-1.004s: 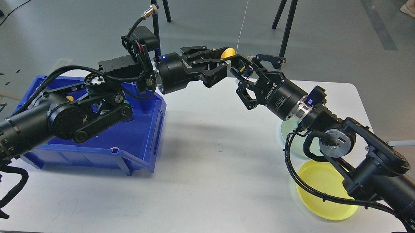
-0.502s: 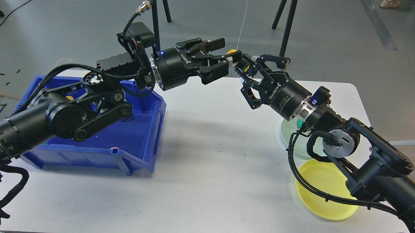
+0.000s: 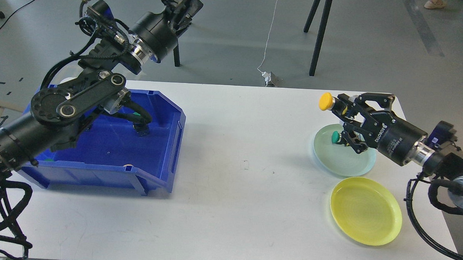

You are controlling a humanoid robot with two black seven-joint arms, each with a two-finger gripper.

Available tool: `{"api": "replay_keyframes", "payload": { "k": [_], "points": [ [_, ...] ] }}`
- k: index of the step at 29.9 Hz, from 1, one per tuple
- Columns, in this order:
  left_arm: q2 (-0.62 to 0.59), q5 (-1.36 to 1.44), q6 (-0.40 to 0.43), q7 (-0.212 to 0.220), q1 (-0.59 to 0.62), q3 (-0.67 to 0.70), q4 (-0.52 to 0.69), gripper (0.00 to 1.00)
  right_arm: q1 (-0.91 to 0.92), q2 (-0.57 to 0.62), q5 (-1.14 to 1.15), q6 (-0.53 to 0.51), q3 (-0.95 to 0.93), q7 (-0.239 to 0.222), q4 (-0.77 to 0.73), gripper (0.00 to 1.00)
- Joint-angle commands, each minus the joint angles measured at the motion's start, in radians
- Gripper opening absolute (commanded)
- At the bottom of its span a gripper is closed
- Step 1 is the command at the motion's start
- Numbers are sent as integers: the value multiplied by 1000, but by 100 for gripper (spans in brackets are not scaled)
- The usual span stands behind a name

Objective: Pass button and place on color plate

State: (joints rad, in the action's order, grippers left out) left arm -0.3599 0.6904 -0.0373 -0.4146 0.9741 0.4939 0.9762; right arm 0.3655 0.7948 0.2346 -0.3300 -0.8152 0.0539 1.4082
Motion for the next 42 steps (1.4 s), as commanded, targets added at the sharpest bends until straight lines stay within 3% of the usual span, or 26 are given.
{"api": "replay_keyframes", "payload": {
  "k": [1, 7, 14, 19, 25, 28, 33, 42],
  "points": [
    [4, -266, 91, 3, -1, 49, -20, 99, -104, 84, 29, 0, 2, 0, 0, 23],
    [15, -627, 234, 36, -17, 120, -166, 100, -263, 89, 121, 6, -2, 0, -2, 23],
    [27, -784, 298, 187, -23, 180, -249, 100, -327, 86, 173, 49, 5, -5, -18, 23],
    [23, -784, 300, 188, -26, 181, -249, 100, -332, 76, 201, 118, 37, -6, -43, 23],
    [21, -784, 301, 188, -28, 181, -249, 100, -324, 54, 195, 120, 41, -9, -84, 26],
    [22, -784, 301, 186, -28, 180, -249, 100, -321, 41, 195, 121, 41, -16, -86, 33],
    [21, -782, 301, 183, -26, 180, -249, 100, -321, 41, 195, 121, 42, -16, -86, 57],
    [21, -779, 298, 178, -26, 180, -251, 100, -319, 41, 190, 112, 39, -16, -91, 68]
  ]
}}
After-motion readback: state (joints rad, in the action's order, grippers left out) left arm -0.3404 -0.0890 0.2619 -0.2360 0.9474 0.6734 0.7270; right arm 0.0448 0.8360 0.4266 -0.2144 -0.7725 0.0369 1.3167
